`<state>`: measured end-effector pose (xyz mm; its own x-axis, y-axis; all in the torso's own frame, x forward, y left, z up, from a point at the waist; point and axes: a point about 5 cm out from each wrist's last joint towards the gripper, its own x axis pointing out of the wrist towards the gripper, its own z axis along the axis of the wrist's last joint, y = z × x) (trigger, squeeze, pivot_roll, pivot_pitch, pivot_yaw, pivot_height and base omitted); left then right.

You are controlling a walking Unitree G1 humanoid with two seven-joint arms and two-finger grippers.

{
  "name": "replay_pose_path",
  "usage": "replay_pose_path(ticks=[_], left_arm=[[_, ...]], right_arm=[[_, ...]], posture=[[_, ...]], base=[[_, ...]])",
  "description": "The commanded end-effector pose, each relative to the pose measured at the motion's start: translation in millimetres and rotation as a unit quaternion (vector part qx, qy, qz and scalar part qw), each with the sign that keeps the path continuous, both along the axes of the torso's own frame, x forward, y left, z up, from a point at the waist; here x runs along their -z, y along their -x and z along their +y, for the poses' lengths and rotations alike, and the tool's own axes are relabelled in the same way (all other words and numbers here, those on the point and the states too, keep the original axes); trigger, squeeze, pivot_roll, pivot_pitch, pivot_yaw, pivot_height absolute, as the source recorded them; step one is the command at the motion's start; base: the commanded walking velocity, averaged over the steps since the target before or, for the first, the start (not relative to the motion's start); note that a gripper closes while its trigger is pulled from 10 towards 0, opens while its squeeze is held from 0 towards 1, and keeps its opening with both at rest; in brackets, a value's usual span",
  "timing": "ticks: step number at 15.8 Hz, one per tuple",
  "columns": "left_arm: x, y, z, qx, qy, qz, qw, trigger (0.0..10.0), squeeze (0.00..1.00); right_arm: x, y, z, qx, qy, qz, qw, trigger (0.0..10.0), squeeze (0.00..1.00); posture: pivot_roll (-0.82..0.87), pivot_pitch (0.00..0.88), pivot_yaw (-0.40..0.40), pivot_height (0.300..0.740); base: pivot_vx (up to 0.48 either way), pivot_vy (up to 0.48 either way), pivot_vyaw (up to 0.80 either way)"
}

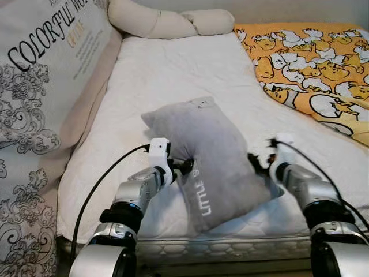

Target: Clean up the room

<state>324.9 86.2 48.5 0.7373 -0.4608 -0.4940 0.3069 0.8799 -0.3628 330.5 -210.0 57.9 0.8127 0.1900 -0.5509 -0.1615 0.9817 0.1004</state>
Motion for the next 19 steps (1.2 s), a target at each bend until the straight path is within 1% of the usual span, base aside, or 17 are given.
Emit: replay_pose_path(ticks=[1, 2, 3, 4, 6, 7, 9, 10, 11, 12, 13, 14, 15, 16, 17, 18, 19], left_arm=[[2.7, 2.2, -6.3, 0.011, -0.007, 0.007, 1.0, 10.0, 0.0], [-1.1, -0.1, -5.4, 0.009, 0.006, 0.0, 1.0, 10.0, 0.0], [-5.1, -2.6, -3.1, 0.007, 0.014, -0.007, 1.0, 10.0, 0.0], [-14.6, -5.8, 2.1, 0.014, 0.026, -0.018, 0.999, 10.0, 0.0], [-22.3, -7.2, 5.0, 0.02, 0.036, -0.028, 0.999, 10.0, 0.0], [-31.5, -8.1, 8.1, 0.028, 0.042, -0.037, 0.998, 10.0, 0.0], [-46.7, -2.4, 21.0, 0.06, 0.023, -0.033, 0.997, 10.0, 0.0], [-49.0, 1.4, 26.1, 0.065, 0.011, -0.03, 0.997, 10.0, 0.0], [-51.3, 4.7, 29.7, 0.068, 0.0, -0.03, 0.997, 10.0, 0.0], [-52.9, 6.6, 30.8, 0.071, -0.004, -0.032, 0.997, 10.0, 0.0], [-55.8, 9.8, 31.8, 0.069, -0.009, -0.04, 0.997, 10.0, 0.0], [-56.6, 10.4, 31.7, 0.07, -0.008, -0.044, 0.997, 10.0, 0.0], [-55.3, 12.0, 32.6, 0.071, -0.004, -0.053, 0.996, 10.0, 1.0], [-54.2, 10.5, 33.1, 0.073, 0.012, -0.074, 0.995, 10.0, 1.0], [-54.1, 10.5, 33.3, 0.075, 0.018, -0.08, 0.994, 10.0, 1.0], [-53.6, 8.0, 34.9, 0.072, 0.021, -0.1, 0.992, 10.0, 1.0], [-52.8, 6.4, 35.5, 0.069, 0.022, -0.106, 0.992, 10.0, 1.0]], right_arm=[[8.7, 4.1, 15.4, -0.042, -0.014, 0.021, 0.999, 10.0, 1.0], [9.1, 4.9, 26.5, -0.072, -0.049, 0.022, 0.996, 10.0, 0.87], [7.3, 6.4, 37.5, -0.102, -0.085, 0.02, 0.991, 10.0, 0.67], [-2.7, 14.0, 52.5, -0.144, -0.153, 0.021, 0.977, 10.0, 0.0], [-10.0, 20.0, 57.1, -0.157, -0.188, 0.025, 0.969, 10.0, 0.0], [-17.6, 25.6, 58.7, -0.164, -0.21, 0.02, 0.964, 10.0, 0.0], [-28.4, 42.7, 56.4, -0.163, -0.222, 0.024, 0.961, 10.0, 0.0], [-31.3, 51.3, 54.5, -0.163, -0.223, 0.029, 0.961, 10.0, 0.0], [-32.6, 58.6, 50.1, -0.154, -0.217, 0.035, 0.963, 10.0, 0.0], [-32.2, 61.7, 45.7, -0.145, -0.209, 0.033, 0.967, 10.0, 0.0], [-26.8, 66.2, 28.6, -0.102, -0.174, 0.026, 0.979, 10.0, 0.0], [-25.3, 66.5, 22.5, -0.084, -0.155, 0.016, 0.984, 10.0, 0.0], [-20.4, 69.5, 9.0, -0.044, -0.132, 0.004, 0.99, 10.0, 0.0], [-17.7, 70.8, 0.8, -0.015, -0.153, -0.006, 0.988, 10.0, 0.98], [-17.1, 71.8, -1.8, -0.003, -0.165, -0.007, 0.986, 10.0, 0.98], [-17.0, 73.3, -6.3, 0.017, -0.23, -0.021, 0.973, 10.0, 1.0], [-16.7, 73.6, -7.4, 0.022, -0.252, -0.027, 0.967, 10.0, 1.0]], posture=[[-0.03, 0.0, 0.018, 0.74], [-0.03, 0.0, 0.018, 0.74], [-0.03, 0.0, 0.018, 0.74], [-0.03, 0.0, 0.014, 0.74], [-0.02, 0.0, 0.012, 0.74], [-0.02, 0.0, 0.012, 0.74], [-0.02, 0.0, 0.015, 0.74], [-0.02, 0.0, 0.015, 0.74], [-0.02, 0.0, 0.013, 0.74], [-0.02, 0.0, 0.012, 0.74], [-0.02, 0.0, 0.01, 0.74], [-0.02, 0.0, 0.01, 0.74], [-0.03, 0.0, 0.013, 0.74], [-0.03, 0.0, 0.014, 0.74], [-0.03, 0.0, 0.014, 0.74], [-0.03, 0.0, 0.021, 0.74], [-0.03, 0.0, 0.021, 0.74]], base=[[0.0, 0.0, 0.0], [0.0, 0.0, 0.0], [0.0, 0.0, 0.0], [0.0, 0.0, 0.0], [0.0, 0.0, 0.0], [0.0, 0.0, 0.0], [0.0, 0.0, 0.0], [0.0, 0.0, 0.0], [0.0, 0.0, 0.0], [0.0, 0.0, 0.0], [0.0, 0.0, 0.0], [0.0, 0.0, 0.0], [0.0, 0.0, 0.0], [0.0, 0.0, 0.0], [0.0, 0.0, 0.0], [0.0, 0.0, 0.0], [0.0, 0.0, 0.0]])
